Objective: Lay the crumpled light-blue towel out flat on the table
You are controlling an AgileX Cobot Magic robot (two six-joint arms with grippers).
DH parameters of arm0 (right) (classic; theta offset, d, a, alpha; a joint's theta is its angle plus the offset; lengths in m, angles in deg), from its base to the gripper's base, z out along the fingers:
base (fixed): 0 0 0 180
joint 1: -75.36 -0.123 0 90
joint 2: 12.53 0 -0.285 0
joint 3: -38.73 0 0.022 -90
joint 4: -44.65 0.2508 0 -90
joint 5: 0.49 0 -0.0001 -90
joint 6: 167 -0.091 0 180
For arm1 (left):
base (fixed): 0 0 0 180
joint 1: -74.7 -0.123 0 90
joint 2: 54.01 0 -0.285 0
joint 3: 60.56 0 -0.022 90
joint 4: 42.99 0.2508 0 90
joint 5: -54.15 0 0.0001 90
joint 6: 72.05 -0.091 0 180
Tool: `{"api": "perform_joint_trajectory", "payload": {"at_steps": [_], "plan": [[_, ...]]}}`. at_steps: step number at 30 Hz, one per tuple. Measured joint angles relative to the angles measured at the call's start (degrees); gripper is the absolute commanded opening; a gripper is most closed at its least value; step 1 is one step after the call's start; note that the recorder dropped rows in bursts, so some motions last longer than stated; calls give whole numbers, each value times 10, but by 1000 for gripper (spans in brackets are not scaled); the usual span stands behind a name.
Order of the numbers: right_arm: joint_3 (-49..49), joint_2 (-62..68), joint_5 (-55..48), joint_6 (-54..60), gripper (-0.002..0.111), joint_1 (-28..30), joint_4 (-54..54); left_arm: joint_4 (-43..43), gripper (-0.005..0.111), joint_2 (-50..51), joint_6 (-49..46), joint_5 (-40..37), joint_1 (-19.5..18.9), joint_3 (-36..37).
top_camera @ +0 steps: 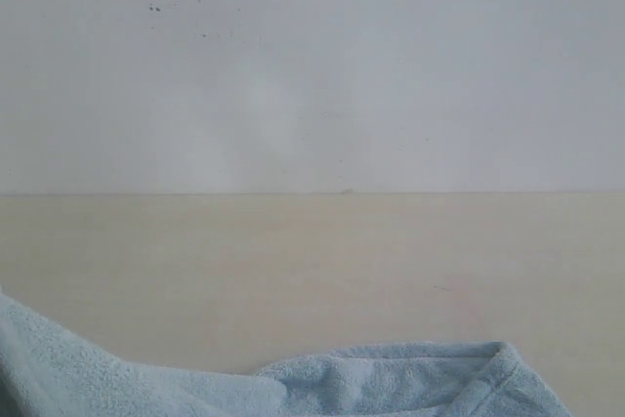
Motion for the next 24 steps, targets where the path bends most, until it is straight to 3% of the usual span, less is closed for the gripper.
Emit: {"api": "perform_joint_trajectory", "payload": {"at_steps": [12,24], "plan": [[2,10,21,-39,55,2,-62,0,4,0,0,0,0,0],[2,116,38,9,55,2,-28,0,4,0,0,0,0,0]]}}
